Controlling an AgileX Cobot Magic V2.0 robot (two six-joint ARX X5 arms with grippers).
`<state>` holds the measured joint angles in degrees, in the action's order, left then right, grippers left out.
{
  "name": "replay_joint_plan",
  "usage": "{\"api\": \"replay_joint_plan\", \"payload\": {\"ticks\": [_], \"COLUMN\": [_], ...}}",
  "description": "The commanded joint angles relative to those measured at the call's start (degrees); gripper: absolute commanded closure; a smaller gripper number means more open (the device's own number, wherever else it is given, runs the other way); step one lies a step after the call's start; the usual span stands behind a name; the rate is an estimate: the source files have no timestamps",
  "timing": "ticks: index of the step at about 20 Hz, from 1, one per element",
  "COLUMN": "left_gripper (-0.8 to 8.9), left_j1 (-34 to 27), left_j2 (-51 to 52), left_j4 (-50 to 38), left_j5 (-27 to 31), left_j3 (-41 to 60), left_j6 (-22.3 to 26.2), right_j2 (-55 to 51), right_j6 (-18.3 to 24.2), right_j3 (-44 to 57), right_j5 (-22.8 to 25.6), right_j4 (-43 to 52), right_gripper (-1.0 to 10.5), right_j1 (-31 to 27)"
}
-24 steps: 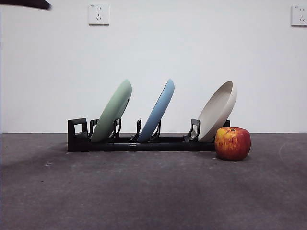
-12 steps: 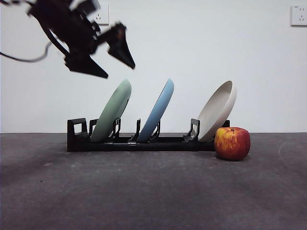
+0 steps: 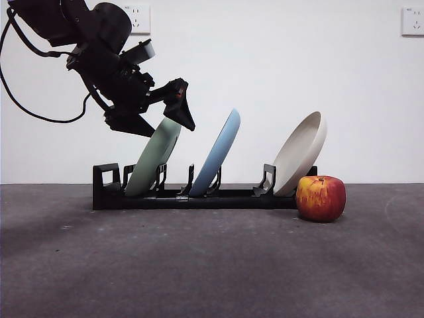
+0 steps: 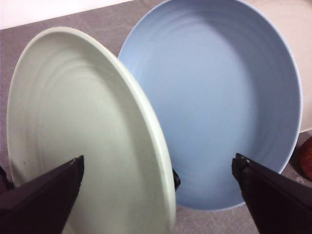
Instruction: Take the green plate from the plate rack,put the plate on the table,take the apple from the table,put the apple in the plate
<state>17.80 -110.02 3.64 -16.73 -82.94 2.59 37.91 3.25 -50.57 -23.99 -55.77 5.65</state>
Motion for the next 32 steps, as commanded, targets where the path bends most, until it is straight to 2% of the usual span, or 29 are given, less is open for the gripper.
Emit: {"api": "replay_joint_plan", "payload": {"ticks": [1, 3, 7, 10, 18, 26, 28, 30, 32], "left_gripper": [6.02, 6.18, 7.93, 8.19, 8.22, 8.22, 8.22, 8.19, 8.19], "left_j1": [0.22, 0.22, 0.22, 0.22, 0.22, 0.24, 1.25, 3.10, 6.56], "left_j2": [-0.39, -0.42, -0.42, -0.42, 1.18, 12.24, 16.81, 21.77, 26.49], "left_j4": [-0.59, -0.55, -0.55, -0.55, -1.03, 2.19, 7.89, 15.19, 23.15], "left_j5": [0.07, 0.07, -0.31, -0.42, -1.75, -1.79, -1.75, -0.66, 3.30], "left_j3": [-0.07, -0.07, -0.07, -0.07, -0.07, -0.07, -0.07, -0.07, -0.07], "left_j6": [0.72, 0.70, 0.66, 0.63, -0.02, 0.59, 2.73, 7.87, 12.76], "right_j2": [-0.02, -0.04, -0.02, -0.02, -0.02, -0.02, -0.02, -0.02, -0.02], "right_j6": [-0.39, -0.39, -0.39, -0.39, -0.37, -0.35, -0.35, -0.35, -0.35], "right_j3": [-0.20, -0.20, -0.20, -0.20, -0.20, -0.20, -0.20, -0.20, -0.20], "right_j5": [0.02, 0.02, 0.02, 0.00, 0.00, 0.00, 0.02, 0.02, 0.02], "right_j4": [0.13, 0.11, 0.11, 0.11, 0.15, 0.17, 0.20, 0.42, 0.46], "right_gripper": [2.6, 2.6, 2.6, 2.6, 2.6, 2.6, 2.6, 2.6, 2.6], "right_j1": [0.11, 0.11, 0.11, 0.11, 0.11, 0.11, 0.11, 0.11, 0.11]}}
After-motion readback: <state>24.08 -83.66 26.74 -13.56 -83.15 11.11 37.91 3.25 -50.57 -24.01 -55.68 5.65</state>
